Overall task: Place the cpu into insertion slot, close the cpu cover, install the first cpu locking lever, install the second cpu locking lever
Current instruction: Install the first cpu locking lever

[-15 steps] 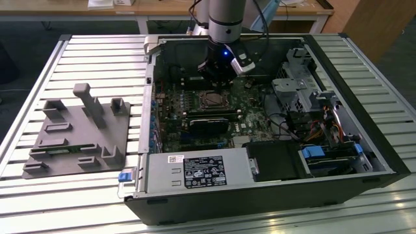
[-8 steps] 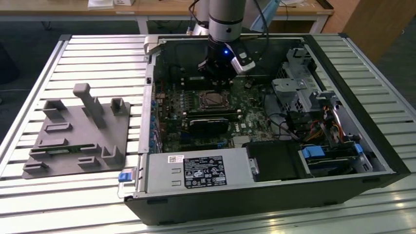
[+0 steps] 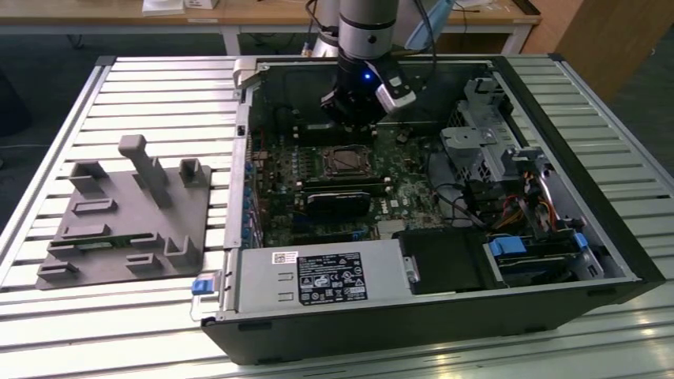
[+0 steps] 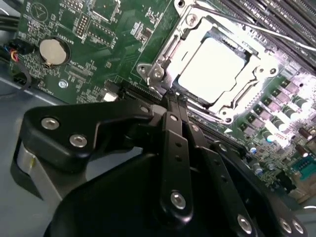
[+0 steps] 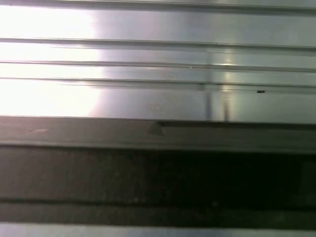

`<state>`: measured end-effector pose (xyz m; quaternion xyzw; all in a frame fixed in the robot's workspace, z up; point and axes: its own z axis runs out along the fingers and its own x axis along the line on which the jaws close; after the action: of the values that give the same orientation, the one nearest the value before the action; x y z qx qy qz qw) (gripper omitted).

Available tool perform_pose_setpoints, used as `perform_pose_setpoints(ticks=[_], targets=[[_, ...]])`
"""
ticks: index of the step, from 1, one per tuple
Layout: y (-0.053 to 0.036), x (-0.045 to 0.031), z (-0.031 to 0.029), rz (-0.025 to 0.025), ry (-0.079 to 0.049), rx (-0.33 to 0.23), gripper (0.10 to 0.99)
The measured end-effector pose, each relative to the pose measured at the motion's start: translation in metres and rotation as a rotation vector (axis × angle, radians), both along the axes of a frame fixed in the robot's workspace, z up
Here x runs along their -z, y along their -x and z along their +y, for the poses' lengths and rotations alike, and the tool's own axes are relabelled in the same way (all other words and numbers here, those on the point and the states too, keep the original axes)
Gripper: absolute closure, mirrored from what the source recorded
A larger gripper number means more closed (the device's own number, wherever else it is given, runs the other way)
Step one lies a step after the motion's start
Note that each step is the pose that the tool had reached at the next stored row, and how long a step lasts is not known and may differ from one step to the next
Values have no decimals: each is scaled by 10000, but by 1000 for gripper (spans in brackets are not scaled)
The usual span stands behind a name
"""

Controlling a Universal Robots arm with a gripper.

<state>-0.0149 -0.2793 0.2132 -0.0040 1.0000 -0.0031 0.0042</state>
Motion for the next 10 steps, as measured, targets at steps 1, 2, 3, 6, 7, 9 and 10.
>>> perform_pose_setpoints(ticks=[1, 2, 3, 6, 7, 9, 10], targets=[[0, -1, -5, 1, 2, 0, 973], [1, 0, -6, 0, 0, 1, 973], [0, -1, -9, 1, 2, 1, 973], [0, -1, -16, 1, 2, 1, 973], [0, -1, -18, 1, 3, 1, 973], [0, -1, -21, 1, 4, 1, 973], [0, -1, -23, 1, 4, 0, 973]])
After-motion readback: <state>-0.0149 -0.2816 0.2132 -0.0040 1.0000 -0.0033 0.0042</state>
